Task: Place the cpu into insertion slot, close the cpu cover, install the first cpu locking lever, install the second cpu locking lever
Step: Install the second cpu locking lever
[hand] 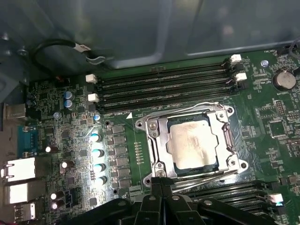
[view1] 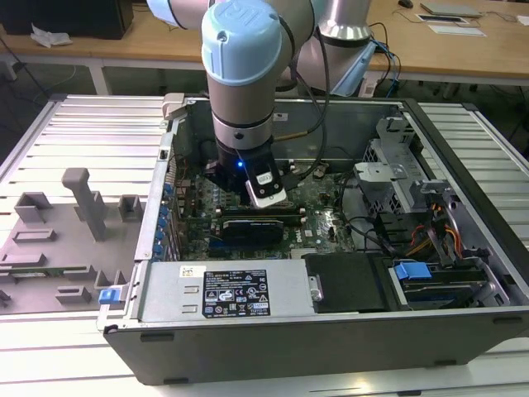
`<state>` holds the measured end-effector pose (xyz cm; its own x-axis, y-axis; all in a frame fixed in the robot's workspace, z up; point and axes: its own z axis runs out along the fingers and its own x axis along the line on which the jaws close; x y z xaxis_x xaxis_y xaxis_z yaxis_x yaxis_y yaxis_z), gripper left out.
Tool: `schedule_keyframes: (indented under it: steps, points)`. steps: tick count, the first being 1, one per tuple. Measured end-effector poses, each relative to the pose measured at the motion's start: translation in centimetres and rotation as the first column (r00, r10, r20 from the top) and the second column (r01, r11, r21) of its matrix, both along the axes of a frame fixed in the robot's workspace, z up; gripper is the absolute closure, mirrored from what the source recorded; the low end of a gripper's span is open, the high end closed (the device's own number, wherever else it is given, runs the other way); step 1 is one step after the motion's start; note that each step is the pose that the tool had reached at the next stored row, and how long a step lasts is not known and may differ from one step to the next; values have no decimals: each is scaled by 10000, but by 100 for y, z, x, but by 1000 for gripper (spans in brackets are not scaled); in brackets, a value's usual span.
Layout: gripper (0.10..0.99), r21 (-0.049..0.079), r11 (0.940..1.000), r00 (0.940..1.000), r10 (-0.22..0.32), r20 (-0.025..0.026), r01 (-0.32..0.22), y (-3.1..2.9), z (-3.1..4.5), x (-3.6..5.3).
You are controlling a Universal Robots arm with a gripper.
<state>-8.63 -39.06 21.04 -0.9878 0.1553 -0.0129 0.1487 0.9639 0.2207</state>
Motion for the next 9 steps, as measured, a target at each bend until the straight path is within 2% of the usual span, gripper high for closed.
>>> schedule_keyframes:
  steps: [3,4,5,6,9]
  points:
    - [980,59,10000,10000,-1,1,1,-36,-6,-9]
    - [980,265,9997,10000,-1,1,1,-77,-12,-14]
    - [980,488,9988,10000,-2,1,2,-85,-32,-19]
    - [980,587,9983,10000,0,1,0,-87,-59,-21]
    - [980,765,9971,10000,1,0,-1,-87,-107,-24]
